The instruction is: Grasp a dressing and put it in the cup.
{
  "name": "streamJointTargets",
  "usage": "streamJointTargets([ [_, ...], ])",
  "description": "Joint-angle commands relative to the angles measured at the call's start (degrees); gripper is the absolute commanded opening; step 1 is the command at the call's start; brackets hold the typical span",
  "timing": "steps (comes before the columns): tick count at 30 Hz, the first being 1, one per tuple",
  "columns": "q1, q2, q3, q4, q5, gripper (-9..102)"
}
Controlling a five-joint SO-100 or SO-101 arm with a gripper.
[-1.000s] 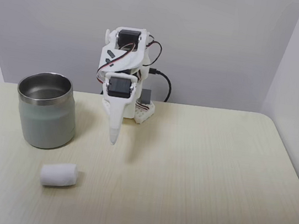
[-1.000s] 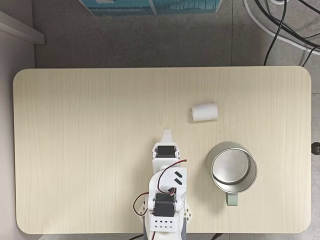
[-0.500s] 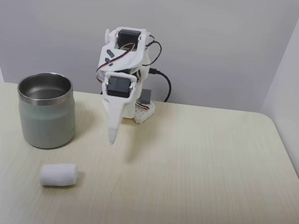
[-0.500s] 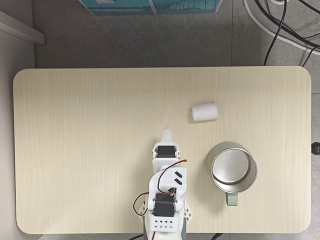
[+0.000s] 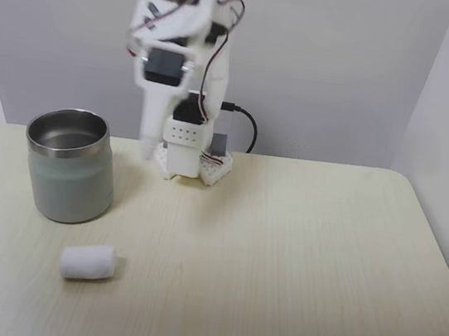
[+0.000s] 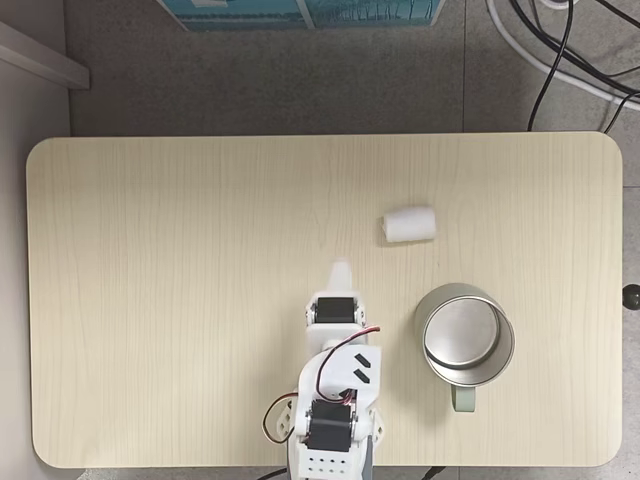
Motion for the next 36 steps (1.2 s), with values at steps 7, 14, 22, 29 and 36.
streamJointTargets([
  [7, 11.95, 28.74, 23.03, 6.50, -14.41, 24],
  [14, 13.27, 36.74, 14.94, -2.11, -19.25, 28],
  [22, 12.39, 44.74, 2.72, -15.03, -20.83, 28],
  [29, 12.48, 54.49, 3.69, -19.78, -21.53, 28],
  [36, 12.22, 55.55, 4.22, -19.69, -21.97, 26],
])
